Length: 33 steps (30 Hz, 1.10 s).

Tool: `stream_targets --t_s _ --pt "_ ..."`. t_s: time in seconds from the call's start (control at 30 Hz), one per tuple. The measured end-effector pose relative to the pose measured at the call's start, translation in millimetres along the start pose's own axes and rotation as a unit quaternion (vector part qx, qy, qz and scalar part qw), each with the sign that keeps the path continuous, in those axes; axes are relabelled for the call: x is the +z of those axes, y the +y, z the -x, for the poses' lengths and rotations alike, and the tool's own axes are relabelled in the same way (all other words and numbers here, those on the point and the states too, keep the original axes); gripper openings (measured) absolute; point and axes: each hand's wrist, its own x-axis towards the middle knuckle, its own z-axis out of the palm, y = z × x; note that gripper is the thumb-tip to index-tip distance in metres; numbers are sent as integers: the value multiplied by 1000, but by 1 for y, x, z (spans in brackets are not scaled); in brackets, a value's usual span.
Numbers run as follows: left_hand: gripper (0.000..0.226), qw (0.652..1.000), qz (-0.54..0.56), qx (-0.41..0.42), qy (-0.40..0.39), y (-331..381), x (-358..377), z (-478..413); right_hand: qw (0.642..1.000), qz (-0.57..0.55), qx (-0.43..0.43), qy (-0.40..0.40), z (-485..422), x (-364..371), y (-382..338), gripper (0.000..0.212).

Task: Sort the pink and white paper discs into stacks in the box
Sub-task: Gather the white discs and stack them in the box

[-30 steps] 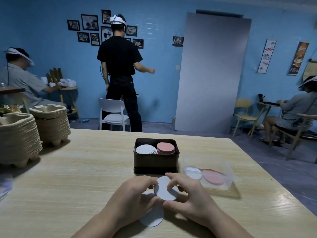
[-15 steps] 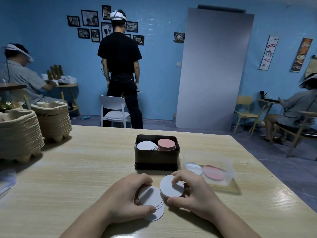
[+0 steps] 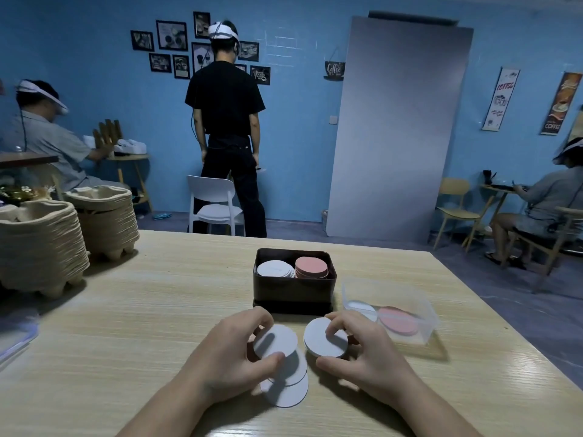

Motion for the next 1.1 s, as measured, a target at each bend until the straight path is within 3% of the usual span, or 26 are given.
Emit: stream_targets --t_s 0.13,0.3,0.47,0.73,0.9,1.03,1.1 --pt "33 999 -13 12 34 0 3 -1 999 31 -16 0 0 1 1 37" --pt "42 998 -46 49 19 8 10 -5 999 30 -40 -11 -3 1 -1 40" --pt "31 995 -66 79 11 14 13 -7 995 59 -72 -18 -3 3 -1 36" --pt "34 991 -70 110 10 11 19 -8 996 40 -79 -12 -3 4 -5 40" --pt "32 992 -63 107 2 10 20 -8 994 54 -87 -22 -3 3 -4 35" --pt "48 996 -27 85 9 7 19 -7 997 24 -77 1 -1 -1 -7 28" --pt "45 997 0 75 17 5 17 -7 997 15 -76 15 0 -2 -9 26"
